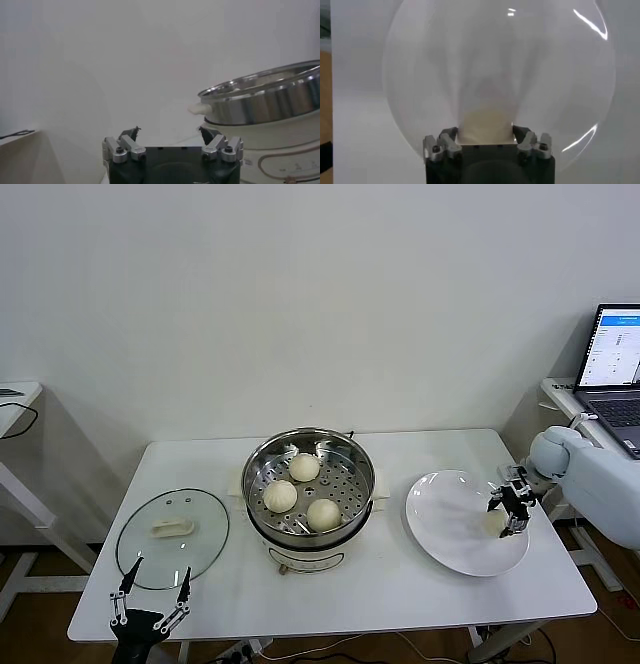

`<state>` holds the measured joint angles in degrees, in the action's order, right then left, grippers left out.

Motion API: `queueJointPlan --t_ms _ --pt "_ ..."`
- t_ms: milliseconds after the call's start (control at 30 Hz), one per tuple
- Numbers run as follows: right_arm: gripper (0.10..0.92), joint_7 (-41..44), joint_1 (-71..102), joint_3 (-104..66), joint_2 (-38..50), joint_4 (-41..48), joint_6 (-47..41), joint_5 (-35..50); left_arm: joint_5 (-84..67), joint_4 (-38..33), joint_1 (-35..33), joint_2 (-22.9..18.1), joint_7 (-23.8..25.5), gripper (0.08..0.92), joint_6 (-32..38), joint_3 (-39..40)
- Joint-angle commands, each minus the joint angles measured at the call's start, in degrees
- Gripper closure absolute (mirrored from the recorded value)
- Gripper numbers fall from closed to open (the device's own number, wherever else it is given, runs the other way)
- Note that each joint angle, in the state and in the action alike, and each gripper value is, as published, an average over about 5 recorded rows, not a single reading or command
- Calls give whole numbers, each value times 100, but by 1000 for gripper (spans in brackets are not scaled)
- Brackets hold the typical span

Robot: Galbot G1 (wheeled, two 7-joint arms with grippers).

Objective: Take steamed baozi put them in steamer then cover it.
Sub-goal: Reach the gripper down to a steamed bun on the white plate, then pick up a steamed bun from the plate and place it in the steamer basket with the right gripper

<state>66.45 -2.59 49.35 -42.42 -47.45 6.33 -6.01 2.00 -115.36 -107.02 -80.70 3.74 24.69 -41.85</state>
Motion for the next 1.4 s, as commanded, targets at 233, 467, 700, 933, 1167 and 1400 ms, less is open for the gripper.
queueJointPlan --t_ms 233,467,700,933,1167,1400 --pt "381 557 -1201 90 -211 -590 173 139 18 -11 44 34 -13 177 -32 104" --pt "381 973 -3151 1402 -963 -1201 -389 1810 22 11 61 42 -28 177 -40 85" --pt "381 845 -4193 2361 -1684 -1875 -1086 3153 46 -76 54 44 -51 177 -15 93" --pt "381 444 -4328 2852 -2259 -2246 -1467 3325 42 4 145 34 -73 177 -4 142" --pt "381 51 -4042 3217 -2580 -2434 -1747 3232 32 -32 229 41 -96 177 -21 111" --pt "380 -181 -3493 3234 -2811 -2290 -1868 2933 22 -42 207 47 -101 177 -14 23"
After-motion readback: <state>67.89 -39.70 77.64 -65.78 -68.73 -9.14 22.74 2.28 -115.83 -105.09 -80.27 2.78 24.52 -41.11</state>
